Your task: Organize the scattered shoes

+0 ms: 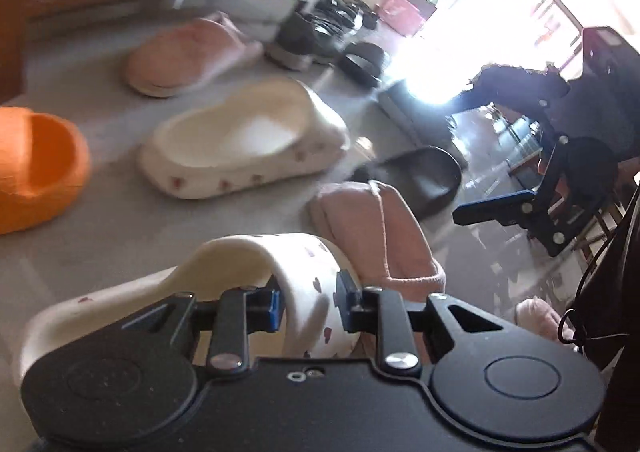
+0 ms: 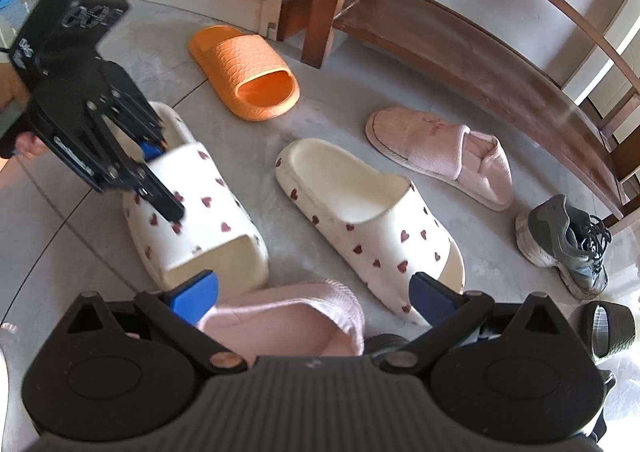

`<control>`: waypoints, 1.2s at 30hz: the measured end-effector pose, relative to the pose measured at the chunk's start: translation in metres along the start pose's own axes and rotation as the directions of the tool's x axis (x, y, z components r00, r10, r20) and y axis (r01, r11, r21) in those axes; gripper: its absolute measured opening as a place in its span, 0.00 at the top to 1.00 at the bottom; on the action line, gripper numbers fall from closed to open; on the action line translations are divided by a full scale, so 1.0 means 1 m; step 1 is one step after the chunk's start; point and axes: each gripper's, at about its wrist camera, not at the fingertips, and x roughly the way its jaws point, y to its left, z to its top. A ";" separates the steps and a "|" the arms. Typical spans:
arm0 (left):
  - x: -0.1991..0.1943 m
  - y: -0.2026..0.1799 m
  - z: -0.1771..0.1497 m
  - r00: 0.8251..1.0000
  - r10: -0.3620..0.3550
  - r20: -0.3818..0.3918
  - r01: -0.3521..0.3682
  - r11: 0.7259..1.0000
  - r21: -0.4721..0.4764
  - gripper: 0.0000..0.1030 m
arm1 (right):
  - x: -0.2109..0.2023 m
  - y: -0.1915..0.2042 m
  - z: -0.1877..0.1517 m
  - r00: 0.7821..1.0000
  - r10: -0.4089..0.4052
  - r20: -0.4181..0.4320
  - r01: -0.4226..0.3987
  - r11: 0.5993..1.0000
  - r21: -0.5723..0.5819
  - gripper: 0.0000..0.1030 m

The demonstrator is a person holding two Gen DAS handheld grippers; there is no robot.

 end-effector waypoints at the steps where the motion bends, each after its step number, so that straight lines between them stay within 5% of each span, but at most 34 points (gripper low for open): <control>1: 0.010 -0.007 0.001 1.000 -0.020 -0.012 0.020 1.000 0.010 0.78 | -0.003 -0.001 -0.004 1.000 -0.004 -0.002 0.004 1.000 -0.002 0.00; 9: 0.066 -0.078 -0.002 0.971 -0.132 -0.199 0.170 0.968 0.184 0.71 | -0.021 -0.013 -0.024 1.000 -0.028 -0.003 0.028 0.999 -0.020 0.00; 14: 0.055 -0.076 -0.020 0.975 -0.026 -0.220 0.068 0.981 0.183 0.65 | -0.021 -0.013 -0.028 0.999 -0.040 0.003 0.040 0.998 -0.038 0.00; 18: -0.001 -0.054 -0.028 0.995 0.015 -0.099 -0.007 0.997 0.075 0.60 | -0.014 -0.015 -0.021 0.999 -0.022 0.029 0.023 1.000 -0.018 0.00; 19: -0.025 -0.049 -0.029 0.995 0.103 -0.014 -0.102 0.993 0.066 0.60 | -0.011 -0.015 -0.018 0.999 -0.015 0.033 0.015 1.000 -0.011 0.00; 20: -0.046 -0.042 -0.028 0.977 0.201 0.072 -0.203 0.979 0.031 0.60 | -0.009 -0.015 -0.016 0.999 -0.010 0.035 0.011 1.000 -0.006 0.00; 22: -0.082 -0.026 -0.026 0.895 0.392 0.212 -0.385 0.920 -0.072 0.60 | -0.003 -0.014 -0.008 0.999 0.006 0.045 -0.007 1.000 0.014 0.00; 24: -0.099 -0.011 -0.021 0.782 0.550 0.291 -0.530 0.834 -0.153 0.60 | 0.001 -0.012 0.001 0.998 0.025 0.065 -0.027 0.999 0.036 0.00; 26: -0.109 0.002 -0.016 0.647 0.682 0.341 -0.649 0.728 -0.223 0.60 | 0.004 -0.009 0.014 0.995 0.034 0.094 -0.040 0.998 0.058 0.00; 29: -0.104 0.025 -0.006 0.553 0.774 0.308 -0.737 0.627 -0.253 0.60 | 0.009 -0.007 0.035 0.990 0.041 0.136 -0.055 0.994 0.098 0.00; 30: -0.099 0.031 -0.002 0.538 0.786 0.305 -0.750 0.612 -0.253 0.60 | 0.012 -0.008 0.042 0.989 0.043 0.142 -0.060 0.992 0.114 0.00; 32: -0.098 0.045 0.006 0.537 0.785 0.308 -0.763 0.608 -0.219 0.60 | 0.021 -0.011 0.053 0.990 0.048 0.133 -0.068 0.986 0.155 0.00; 35: -0.092 0.066 0.019 0.582 0.761 0.287 -0.742 0.642 -0.195 0.60 | 0.034 -0.016 0.067 0.993 0.059 0.102 -0.081 0.970 0.229 0.00; 36: -0.089 0.078 0.024 0.617 0.741 0.266 -0.725 0.666 -0.175 0.60 | 0.036 -0.016 0.068 0.994 0.062 0.093 -0.082 0.968 0.236 0.00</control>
